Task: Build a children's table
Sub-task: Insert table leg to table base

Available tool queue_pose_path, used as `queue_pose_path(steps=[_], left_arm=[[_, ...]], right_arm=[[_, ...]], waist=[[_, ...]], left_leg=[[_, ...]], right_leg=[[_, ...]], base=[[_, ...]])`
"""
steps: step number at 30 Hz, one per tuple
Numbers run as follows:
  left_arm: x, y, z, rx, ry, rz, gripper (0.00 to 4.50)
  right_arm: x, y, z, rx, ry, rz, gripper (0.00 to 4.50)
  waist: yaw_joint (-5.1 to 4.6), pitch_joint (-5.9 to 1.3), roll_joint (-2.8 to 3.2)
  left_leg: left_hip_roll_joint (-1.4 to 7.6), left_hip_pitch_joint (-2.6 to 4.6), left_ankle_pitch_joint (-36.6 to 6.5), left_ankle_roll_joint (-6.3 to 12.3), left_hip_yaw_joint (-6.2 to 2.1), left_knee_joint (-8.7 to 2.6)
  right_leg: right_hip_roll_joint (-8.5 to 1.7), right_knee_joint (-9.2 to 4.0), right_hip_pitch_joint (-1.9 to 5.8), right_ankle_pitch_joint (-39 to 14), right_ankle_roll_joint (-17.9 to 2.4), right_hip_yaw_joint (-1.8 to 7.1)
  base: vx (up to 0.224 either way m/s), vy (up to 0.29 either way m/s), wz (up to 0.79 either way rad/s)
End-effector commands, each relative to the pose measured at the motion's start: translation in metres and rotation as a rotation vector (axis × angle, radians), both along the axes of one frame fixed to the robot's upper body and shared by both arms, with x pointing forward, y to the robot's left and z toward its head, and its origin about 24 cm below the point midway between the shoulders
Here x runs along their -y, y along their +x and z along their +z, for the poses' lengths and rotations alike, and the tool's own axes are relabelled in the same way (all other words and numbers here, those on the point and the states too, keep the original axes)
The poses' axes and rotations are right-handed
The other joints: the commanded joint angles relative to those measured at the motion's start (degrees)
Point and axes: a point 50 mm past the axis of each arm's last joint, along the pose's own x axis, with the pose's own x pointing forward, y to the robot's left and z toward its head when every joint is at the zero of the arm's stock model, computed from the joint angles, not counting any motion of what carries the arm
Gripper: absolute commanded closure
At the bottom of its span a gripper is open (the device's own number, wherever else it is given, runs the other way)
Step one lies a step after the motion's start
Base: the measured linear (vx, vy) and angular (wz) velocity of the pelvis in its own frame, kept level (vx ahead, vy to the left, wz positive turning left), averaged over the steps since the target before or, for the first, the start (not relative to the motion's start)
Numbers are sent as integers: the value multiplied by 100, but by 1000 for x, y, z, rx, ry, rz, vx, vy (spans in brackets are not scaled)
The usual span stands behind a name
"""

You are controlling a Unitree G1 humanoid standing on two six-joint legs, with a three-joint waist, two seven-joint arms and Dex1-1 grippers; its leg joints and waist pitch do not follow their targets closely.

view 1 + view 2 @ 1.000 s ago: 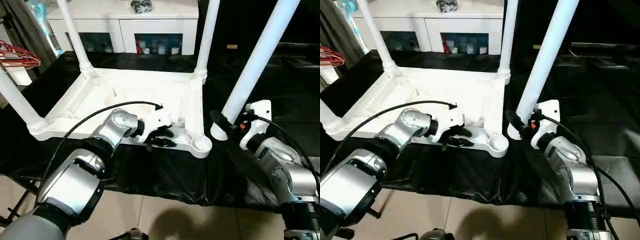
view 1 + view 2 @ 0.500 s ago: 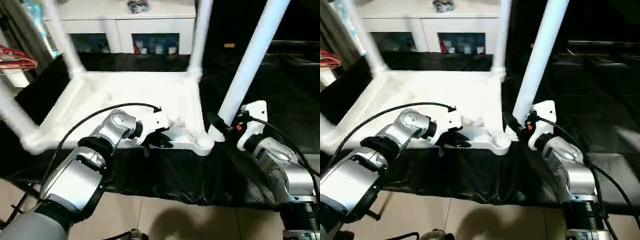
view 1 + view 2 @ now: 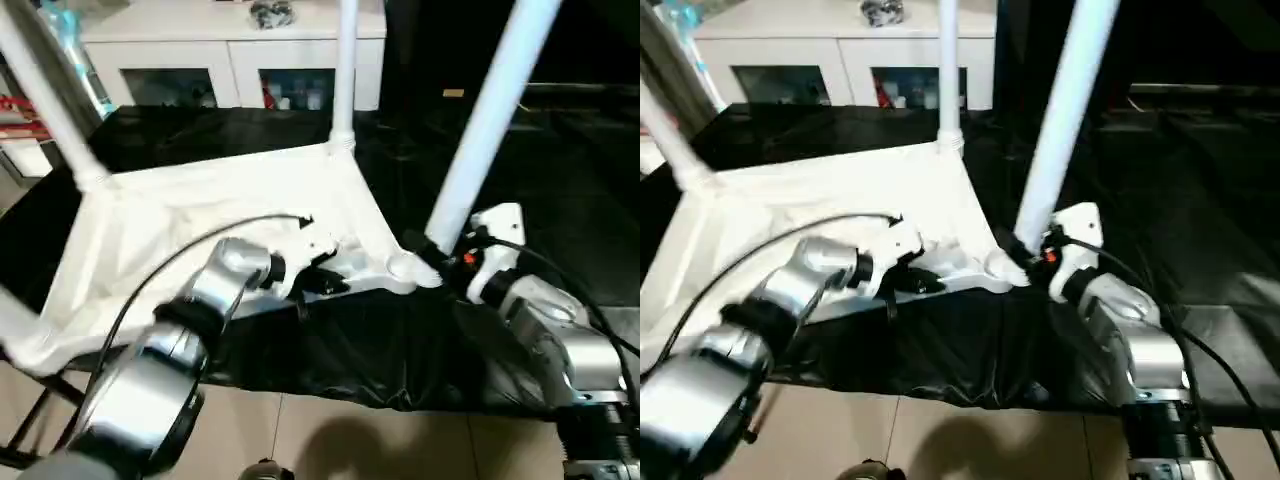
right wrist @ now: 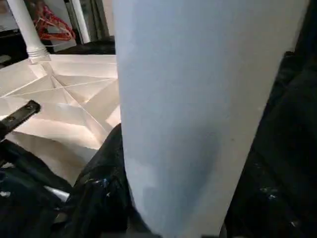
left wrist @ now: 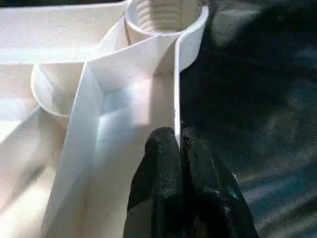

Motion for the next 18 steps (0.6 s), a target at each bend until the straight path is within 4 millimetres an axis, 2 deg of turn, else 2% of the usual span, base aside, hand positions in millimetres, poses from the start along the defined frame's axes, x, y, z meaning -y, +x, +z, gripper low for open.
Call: queue_pose_path(steps=[1,2,4,6,9,11,12,18], left_arm=[[-1,-9,-8,-4,43,-16,450],[1,-14,-7,14,18,-35,450],[2,-17,-6,18,4,-49,450],[2,-20,-6,11,1,-45,405],[0,-22,-4,-5,-10,-33,382],[-2,-21,-4,1,6,-34,372],[-3,-21,-4,7,13,-31,367],[-8,-20,-4,-9,22,-5,365]], right_arm=[[-3,3,5,15,0,20,259],[-5,4,5,13,-1,26,259],[-6,4,5,12,-1,30,259],[-7,4,5,11,-2,35,259],[-8,4,4,9,-3,38,259],[-8,4,4,9,-3,38,259],[-8,4,4,9,-3,38,259],[-10,3,4,8,-3,43,259]], waist=[[13,-393,-143],[3,-387,-204],[14,-383,-189],[9,-381,-178],[8,-371,-187],[8,-364,-188],[12,-364,-154],[-7,-366,-168]], left_leg=[[265,117,-1501,222,-94,-437],[264,120,-1534,204,-86,-447],[260,112,-1512,196,-89,-451],[262,122,-1555,147,-88,-459],[247,121,-1617,94,-87,-465],[244,121,-1641,80,-90,-472],[240,121,-1660,68,-95,-471],[235,122,-1715,23,-95,-476]], right_leg=[[-376,-461,258,-1838,-996,218],[-368,-468,257,-1851,-980,219],[-372,-456,248,-1876,-949,223],[-363,-462,237,-1894,-925,229],[-358,-463,240,-1846,-917,233],[-360,-473,239,-1904,-885,235],[-359,-474,237,-1917,-870,236],[-353,-478,240,-1885,-857,237]], base=[[0,0,0],[0,0,0],[0,0,0],[0,0,0],[0,0,0],[0,0,0],[0,0,0],[0,0,0]])
